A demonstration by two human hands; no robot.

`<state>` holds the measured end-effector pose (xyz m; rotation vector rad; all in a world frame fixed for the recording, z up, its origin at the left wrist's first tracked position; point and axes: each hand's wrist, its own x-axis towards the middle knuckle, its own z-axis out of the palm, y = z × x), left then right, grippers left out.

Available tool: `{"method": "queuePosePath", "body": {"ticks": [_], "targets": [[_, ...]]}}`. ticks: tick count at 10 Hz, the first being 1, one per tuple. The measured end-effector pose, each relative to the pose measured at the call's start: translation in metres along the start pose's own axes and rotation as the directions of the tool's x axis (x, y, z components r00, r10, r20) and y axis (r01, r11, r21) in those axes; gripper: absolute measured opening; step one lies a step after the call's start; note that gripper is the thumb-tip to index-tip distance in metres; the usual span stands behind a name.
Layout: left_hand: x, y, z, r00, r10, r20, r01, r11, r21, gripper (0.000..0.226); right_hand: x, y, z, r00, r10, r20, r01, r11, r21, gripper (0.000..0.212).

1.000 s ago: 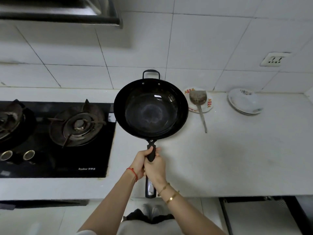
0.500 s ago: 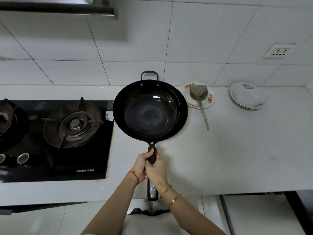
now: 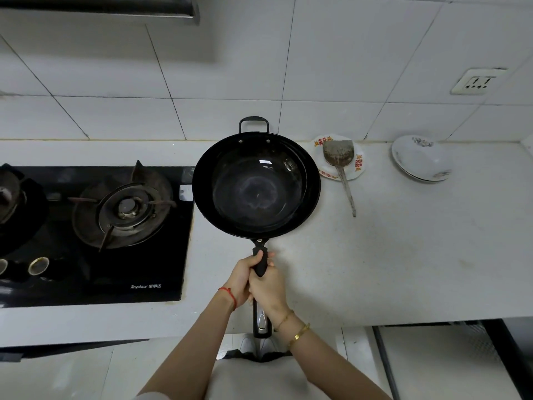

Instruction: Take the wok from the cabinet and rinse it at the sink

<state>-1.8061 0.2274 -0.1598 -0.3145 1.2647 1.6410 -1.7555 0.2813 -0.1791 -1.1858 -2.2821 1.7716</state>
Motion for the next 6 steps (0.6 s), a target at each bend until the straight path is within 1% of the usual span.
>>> {"method": "queuePosePath", "body": {"ticks": [1,2,3,4,5,6], "targets": [[0.002,0.0,0.002,0.997,0.071,-0.013,-0.071,0.997,0.024,0.032,0.002,0.004,-0.008,0.997,-0.043,0.059,0.05,0.99,-0.131,0.026],[0.004,0.0,0.003,0.989,0.137,-0.052,-0.131,0.986,0.105,0.031,0.007,-0.001,-0.022,0.971,-0.118,0.208,0.175,0.943,-0.282,0.028],[0.004,0.0,-0.002,0.973,0.208,-0.101,-0.181,0.958,0.224,0.032,0.011,-0.008,-0.037,0.927,-0.094,0.364,0.22,0.921,-0.322,0.032],[-0.002,0.0,-0.007,0.953,0.268,-0.144,-0.177,0.874,0.453,0.036,0.009,-0.018,-0.05,0.882,-0.032,0.47,0.212,0.918,-0.335,0.032],[-0.012,0.004,-0.013,0.922,0.35,-0.164,-0.167,0.744,0.648,0.042,0.01,-0.026,-0.064,0.895,-0.048,0.443,0.258,0.866,-0.428,0.036],[-0.027,0.015,-0.022,0.797,0.566,-0.211,-0.133,0.506,0.852,0.035,0.014,-0.03,-0.078,0.935,-0.211,0.285,0.329,0.815,-0.476,0.034]]}}
